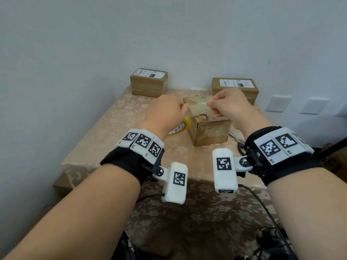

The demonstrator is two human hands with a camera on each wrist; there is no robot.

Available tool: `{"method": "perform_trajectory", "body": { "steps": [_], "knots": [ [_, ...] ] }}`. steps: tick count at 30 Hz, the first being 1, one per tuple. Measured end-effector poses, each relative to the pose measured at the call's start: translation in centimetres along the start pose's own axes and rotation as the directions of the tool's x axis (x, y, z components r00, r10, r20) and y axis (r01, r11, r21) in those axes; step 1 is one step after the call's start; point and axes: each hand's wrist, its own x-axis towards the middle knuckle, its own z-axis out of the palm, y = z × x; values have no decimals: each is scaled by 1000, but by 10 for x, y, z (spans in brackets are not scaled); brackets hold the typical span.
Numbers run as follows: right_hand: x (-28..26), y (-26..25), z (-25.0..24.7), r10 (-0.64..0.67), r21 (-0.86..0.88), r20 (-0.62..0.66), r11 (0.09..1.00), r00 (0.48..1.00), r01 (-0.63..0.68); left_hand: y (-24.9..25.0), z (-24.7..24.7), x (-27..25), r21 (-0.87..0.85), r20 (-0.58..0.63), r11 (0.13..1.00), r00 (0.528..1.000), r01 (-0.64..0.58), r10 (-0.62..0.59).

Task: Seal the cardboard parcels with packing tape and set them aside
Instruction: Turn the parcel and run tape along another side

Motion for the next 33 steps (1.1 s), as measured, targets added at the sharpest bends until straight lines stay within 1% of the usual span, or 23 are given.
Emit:
{"method": "perform_trajectory", "body": {
  "steps": [6, 11, 15, 18, 20, 22, 23, 24, 25, 26, 27, 28, 29, 30, 31, 33],
  "knots": [
    [1, 12, 6, -13, -189, -56, 982, 998, 3, 11, 10, 7, 47, 118, 999, 993, 24, -30],
    [4, 14, 5, -20, -235, -73, 972, 997, 3, 12, 18, 17, 76, 164, 996, 985, 48, -60],
    [7, 20, 4, -29, -265, -71, 964, 997, 9, 15, 21, 20, 120, 170, 992, 984, 29, -49],
    [9, 25, 9, -77, -366, -57, 929, 995, 51, 18, 27, 19, 142, 184, 990, 983, -4, -23],
    [8, 29, 12, -105, -421, -91, 905, 990, 57, 18, 31, 19, 145, 173, 989, 985, 1, -26],
    [7, 35, 9, -112, -463, -160, 886, 981, 25, 18, 33, 19, 157, 153, 988, 988, 2, -26],
    [5, 38, 6, -150, -489, -181, 871, 972, 43, 18, 34, 19, 165, 143, 986, 989, 1, -24],
    [2, 41, 4, -221, -506, -165, 855, 961, 110, 18, 34, 19, 175, 135, 985, 991, 0, -24],
    [0, 42, 3, -308, -504, -92, 835, 947, 222, 17, 35, 19, 181, 128, 983, 992, -1, -22],
    [-4, 43, 3, -383, -487, 42, 799, 923, 354, 18, 35, 18, 183, 124, 983, 992, -5, -18],
    [-8, 44, 4, -419, -479, 215, 742, 882, 469, 18, 36, 18, 187, 121, 982, 993, -11, -12],
    [-12, 46, 6, -388, -498, 378, 680, 841, 538, 18, 36, 19, 188, 122, 982, 992, -17, -6],
    [-15, 48, 6, -308, -549, 478, 627, 823, 553, 17, 37, 19, 191, 126, 981, 992, -25, 1],
    [-17, 51, 5, -225, -609, 509, 589, 831, 532, 16, 37, 19, 193, 130, 981, 992, -32, 7],
    [-17, 54, 2, -170, -660, 492, 567, 854, 493, 16, 38, 18, 193, 129, 981, 992, -34, 9],
    [-19, 57, -6, -124, -713, 431, 560, 894, 422, 16, 37, 16, 195, 113, 980, 993, -37, 15]
  ]
}}
